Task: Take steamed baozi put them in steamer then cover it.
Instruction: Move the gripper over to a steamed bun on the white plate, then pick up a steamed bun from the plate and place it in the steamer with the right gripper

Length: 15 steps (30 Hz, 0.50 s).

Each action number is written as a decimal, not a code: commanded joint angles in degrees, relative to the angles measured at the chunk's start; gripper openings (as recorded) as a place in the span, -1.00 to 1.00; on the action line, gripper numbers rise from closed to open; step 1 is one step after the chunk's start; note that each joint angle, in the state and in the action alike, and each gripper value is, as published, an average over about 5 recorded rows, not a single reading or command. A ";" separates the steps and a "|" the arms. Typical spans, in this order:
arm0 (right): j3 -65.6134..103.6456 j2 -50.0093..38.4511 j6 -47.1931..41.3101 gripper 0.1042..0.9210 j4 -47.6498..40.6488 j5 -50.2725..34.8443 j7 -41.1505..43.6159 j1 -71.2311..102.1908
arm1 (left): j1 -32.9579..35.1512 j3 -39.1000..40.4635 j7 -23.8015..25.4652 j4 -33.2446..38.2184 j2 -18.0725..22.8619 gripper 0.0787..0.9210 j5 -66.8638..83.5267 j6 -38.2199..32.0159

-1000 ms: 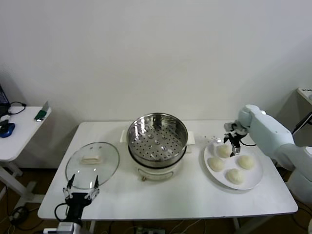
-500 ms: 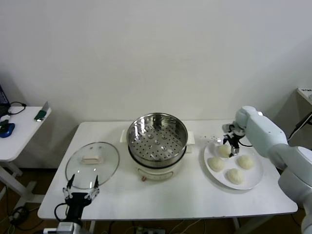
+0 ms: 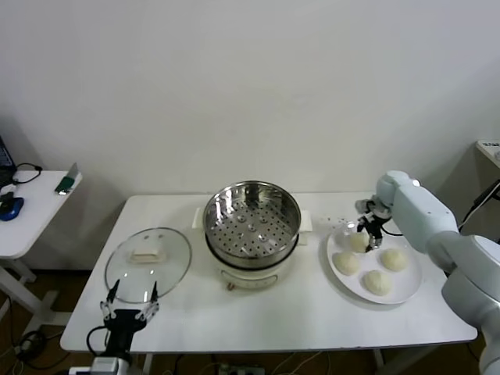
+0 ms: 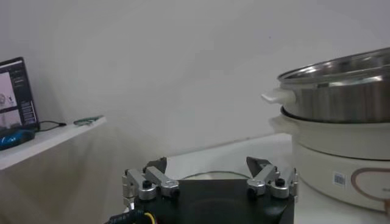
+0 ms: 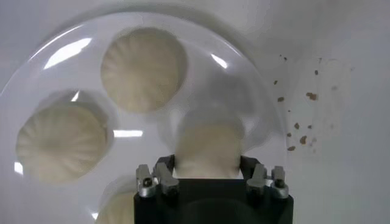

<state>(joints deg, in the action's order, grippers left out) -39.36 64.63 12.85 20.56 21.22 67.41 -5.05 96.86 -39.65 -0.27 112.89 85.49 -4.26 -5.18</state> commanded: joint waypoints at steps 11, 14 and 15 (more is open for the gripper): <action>-13.54 -3.83 5.15 0.41 11.90 -8.93 3.31 -12.25 | 1.05 -0.09 -0.02 1.22 0.15 0.77 0.01 -0.03; -19.85 -3.79 6.96 0.41 17.07 -13.70 4.09 -18.34 | 1.32 -0.01 -0.01 1.51 0.19 0.77 -0.06 0.01; -21.42 -3.37 7.78 0.41 18.29 -14.95 4.35 -20.23 | 1.42 0.02 -0.01 1.61 0.22 0.77 -0.08 0.02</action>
<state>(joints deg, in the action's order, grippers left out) -48.01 62.14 16.97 28.83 14.94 70.16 -13.59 98.26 -39.64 -0.30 114.43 85.70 -4.30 -5.20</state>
